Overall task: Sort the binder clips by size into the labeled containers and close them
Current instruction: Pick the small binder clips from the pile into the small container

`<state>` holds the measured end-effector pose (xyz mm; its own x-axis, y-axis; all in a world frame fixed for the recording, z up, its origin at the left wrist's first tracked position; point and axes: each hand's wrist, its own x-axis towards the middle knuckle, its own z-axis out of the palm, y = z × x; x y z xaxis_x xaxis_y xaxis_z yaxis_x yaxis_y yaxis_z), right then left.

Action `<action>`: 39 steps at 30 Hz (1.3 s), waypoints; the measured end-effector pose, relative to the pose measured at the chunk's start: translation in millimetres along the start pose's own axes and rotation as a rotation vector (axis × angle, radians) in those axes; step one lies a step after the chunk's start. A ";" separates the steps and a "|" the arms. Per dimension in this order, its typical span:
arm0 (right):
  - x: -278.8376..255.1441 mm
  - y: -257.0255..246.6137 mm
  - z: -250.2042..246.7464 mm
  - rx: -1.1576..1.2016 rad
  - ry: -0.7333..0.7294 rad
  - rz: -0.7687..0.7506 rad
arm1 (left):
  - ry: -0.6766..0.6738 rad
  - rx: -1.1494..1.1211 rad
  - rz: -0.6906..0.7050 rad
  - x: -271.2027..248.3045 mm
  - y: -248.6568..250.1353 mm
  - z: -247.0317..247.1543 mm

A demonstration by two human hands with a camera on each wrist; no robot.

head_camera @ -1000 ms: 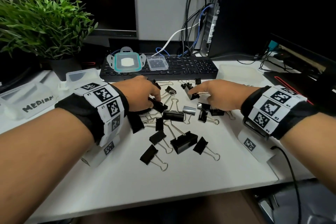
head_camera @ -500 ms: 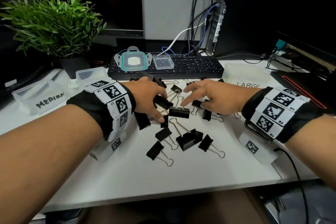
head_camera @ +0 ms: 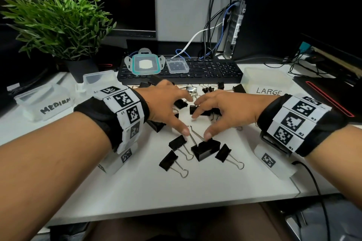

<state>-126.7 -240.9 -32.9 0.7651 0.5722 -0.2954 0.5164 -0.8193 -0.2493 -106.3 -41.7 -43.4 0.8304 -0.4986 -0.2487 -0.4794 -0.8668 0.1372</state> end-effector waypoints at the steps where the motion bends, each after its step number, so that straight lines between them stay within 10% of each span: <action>1: -1.4 -3.5 -0.7 -0.021 -0.038 0.000 | -0.028 0.039 -0.006 -0.1 0.3 0.7; 12: 6.4 4.9 3.0 -0.049 0.044 0.095 | 0.200 0.070 -0.065 3.0 -2.7 2.2; 20: 3.8 -0.1 3.1 -0.149 -0.285 0.099 | 0.189 0.090 -0.126 -2.2 -8.0 1.0; 31: 8.5 21.2 -6.9 0.054 0.466 0.417 | -0.262 0.137 -0.084 -18.2 -6.3 4.1; 39: 7.0 33.5 -11.0 -0.017 0.213 0.676 | -0.108 0.049 -0.051 -20.8 -1.8 3.4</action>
<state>-99.8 -264.9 -33.2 0.9779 -0.0807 -0.1927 -0.0938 -0.9938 -0.0598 -123.7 -29.7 -41.8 0.8198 -0.4482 -0.3566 -0.4531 -0.8883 0.0749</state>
